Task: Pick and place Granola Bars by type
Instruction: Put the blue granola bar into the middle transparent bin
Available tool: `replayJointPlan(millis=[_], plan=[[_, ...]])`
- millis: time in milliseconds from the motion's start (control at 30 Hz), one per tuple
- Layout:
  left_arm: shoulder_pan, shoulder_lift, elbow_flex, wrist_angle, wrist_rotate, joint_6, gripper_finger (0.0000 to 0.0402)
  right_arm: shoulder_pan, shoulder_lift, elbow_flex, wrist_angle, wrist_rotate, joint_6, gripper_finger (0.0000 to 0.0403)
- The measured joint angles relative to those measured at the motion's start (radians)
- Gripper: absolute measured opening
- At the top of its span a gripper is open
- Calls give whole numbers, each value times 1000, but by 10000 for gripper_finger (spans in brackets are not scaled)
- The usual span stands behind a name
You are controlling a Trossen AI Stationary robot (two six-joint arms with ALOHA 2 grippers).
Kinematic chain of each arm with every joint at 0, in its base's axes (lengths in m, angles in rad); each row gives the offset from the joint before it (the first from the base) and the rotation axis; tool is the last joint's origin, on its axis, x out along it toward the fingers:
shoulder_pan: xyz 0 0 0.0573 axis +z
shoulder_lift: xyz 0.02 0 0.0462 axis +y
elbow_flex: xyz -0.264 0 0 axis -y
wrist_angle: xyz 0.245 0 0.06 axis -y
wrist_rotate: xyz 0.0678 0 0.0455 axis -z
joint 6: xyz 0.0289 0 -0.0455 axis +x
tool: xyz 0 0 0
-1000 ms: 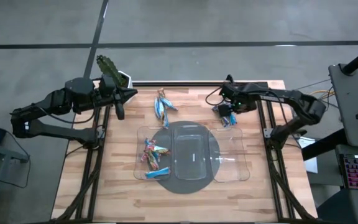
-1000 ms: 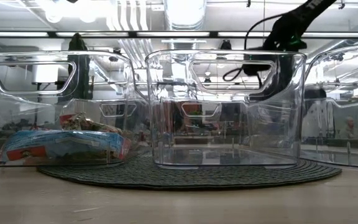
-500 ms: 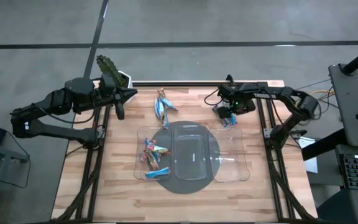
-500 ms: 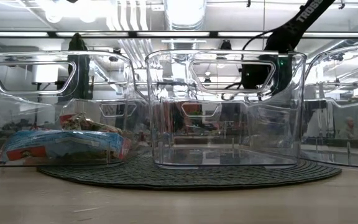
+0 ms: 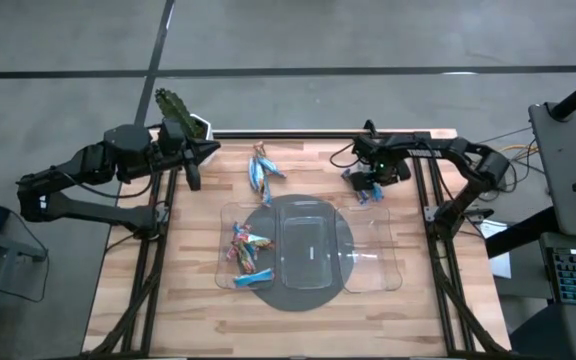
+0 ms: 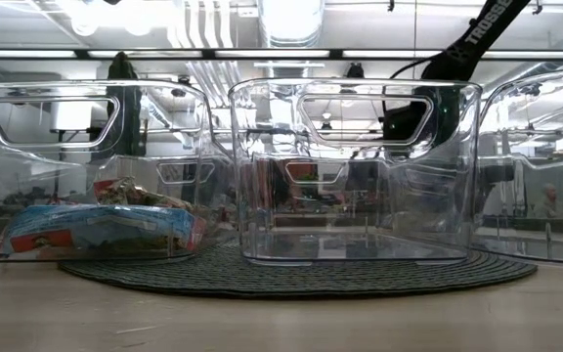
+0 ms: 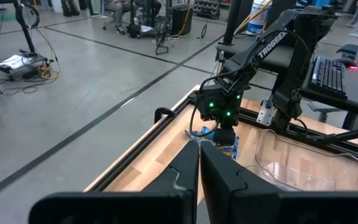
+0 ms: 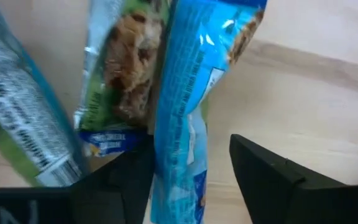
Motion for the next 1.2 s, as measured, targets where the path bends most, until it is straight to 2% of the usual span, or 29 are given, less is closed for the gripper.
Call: replayJointPlan(millis=[533,733,967,1200], plan=[[0,0,0,2,3,-17,0,-1,-64,-32,25,-18,4,43],[0,0,0,2,3,-24,0,-2,-132,-31,18,-17,4,42],[0,0,1,2,3,-24,0,-2,-296,-30,-5,-20,20,41],[0,0,0,2,3,-19,0,35,-512,-30,9,-150,66,39]])
